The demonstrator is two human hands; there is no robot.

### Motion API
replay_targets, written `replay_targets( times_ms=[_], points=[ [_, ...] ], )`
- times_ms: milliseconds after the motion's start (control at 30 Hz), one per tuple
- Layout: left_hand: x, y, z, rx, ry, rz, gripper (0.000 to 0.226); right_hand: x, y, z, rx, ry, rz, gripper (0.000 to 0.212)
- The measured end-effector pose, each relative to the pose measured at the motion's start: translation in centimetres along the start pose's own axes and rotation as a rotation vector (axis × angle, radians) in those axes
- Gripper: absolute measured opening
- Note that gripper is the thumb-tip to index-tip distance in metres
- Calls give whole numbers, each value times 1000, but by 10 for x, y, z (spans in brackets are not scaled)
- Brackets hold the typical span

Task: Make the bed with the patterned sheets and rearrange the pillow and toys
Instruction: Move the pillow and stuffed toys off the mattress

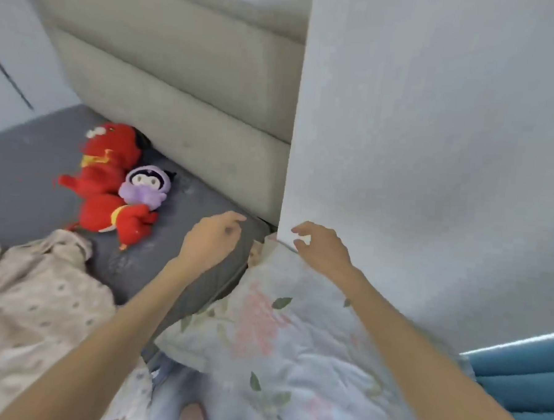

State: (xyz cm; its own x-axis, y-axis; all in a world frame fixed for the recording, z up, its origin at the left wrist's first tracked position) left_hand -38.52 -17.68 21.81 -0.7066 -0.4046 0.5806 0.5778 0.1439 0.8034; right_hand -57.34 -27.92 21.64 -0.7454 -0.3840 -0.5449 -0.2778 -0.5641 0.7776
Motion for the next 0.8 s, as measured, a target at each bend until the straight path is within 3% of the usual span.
replay_targets(
  times_ms=[300,800],
  points=[
    [-150,122,40,208,221,200,28,-169,-58,-56,-103,242,8,32],
    [-349,262,45,214,431,328,32,-383,-179,-165,-264,308,122,35]
  ],
)
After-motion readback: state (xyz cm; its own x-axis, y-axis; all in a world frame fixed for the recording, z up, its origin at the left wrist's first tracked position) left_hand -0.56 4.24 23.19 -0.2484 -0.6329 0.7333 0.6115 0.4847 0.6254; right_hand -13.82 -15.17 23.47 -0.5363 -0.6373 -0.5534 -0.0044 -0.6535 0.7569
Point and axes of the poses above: each hand's wrist, its own z-axis away from the middle knuckle, its own y-axis out of the back of the hand, x = y × z, the point moved 9 cm from there along -z, towards the middle knuckle, and after that the axes turned 7 degrees about -x, right-handed, at the moved point
